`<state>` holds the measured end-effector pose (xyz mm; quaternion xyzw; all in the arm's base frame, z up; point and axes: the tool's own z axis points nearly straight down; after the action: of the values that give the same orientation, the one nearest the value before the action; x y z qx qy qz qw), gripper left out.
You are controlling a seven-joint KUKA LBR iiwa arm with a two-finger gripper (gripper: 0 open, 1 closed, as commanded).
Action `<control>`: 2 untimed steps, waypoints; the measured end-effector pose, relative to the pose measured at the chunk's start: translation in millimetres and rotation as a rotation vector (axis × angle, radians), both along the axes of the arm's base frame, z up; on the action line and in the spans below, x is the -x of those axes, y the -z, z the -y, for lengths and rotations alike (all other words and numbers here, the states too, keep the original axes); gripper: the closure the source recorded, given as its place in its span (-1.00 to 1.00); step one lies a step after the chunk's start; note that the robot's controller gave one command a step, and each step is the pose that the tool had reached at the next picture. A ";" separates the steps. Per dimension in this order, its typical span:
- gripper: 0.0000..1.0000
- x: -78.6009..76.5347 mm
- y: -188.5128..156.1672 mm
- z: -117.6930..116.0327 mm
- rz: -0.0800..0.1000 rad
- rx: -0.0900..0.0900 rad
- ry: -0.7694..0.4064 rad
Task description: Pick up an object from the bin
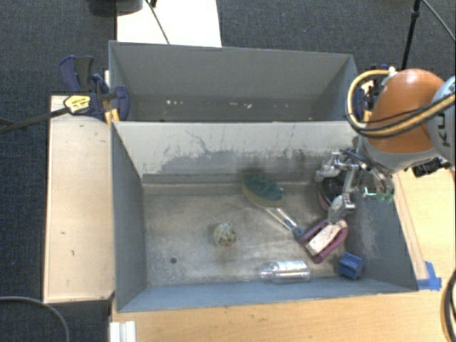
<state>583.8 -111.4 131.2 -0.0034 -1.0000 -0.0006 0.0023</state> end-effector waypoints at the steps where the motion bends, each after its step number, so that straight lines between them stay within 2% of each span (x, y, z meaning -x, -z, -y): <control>1: -1.00 45.6 46.7 9.8 0.014 -0.001 -0.454; 2: -1.00 49.5 30.0 9.5 0.016 -0.003 -0.619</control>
Offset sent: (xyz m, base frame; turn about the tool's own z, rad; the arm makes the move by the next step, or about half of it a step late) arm -0.0592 -0.0151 -0.0612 -0.4777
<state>534.3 -120.9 101.1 0.3012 -0.9535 -0.0014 -0.0056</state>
